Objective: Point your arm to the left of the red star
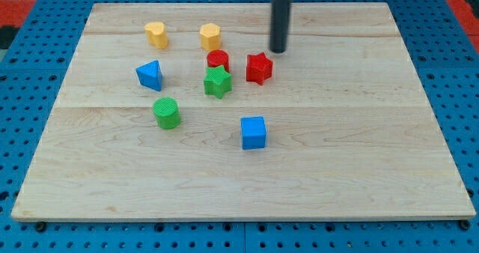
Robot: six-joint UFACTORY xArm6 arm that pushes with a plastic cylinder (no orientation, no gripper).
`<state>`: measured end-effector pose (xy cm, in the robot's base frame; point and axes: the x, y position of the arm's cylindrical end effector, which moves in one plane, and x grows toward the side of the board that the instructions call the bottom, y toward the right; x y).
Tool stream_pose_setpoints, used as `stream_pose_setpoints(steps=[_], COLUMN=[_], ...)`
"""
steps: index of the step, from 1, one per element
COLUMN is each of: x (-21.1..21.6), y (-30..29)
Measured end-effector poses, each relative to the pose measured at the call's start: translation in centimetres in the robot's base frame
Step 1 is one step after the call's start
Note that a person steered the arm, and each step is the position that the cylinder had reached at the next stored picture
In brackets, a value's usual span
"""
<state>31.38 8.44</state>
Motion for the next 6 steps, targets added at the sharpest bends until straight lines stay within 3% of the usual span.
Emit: stream_pose_setpoints(steps=[2,6], x=[-1.7,-1.3], y=[3.7,4.1])
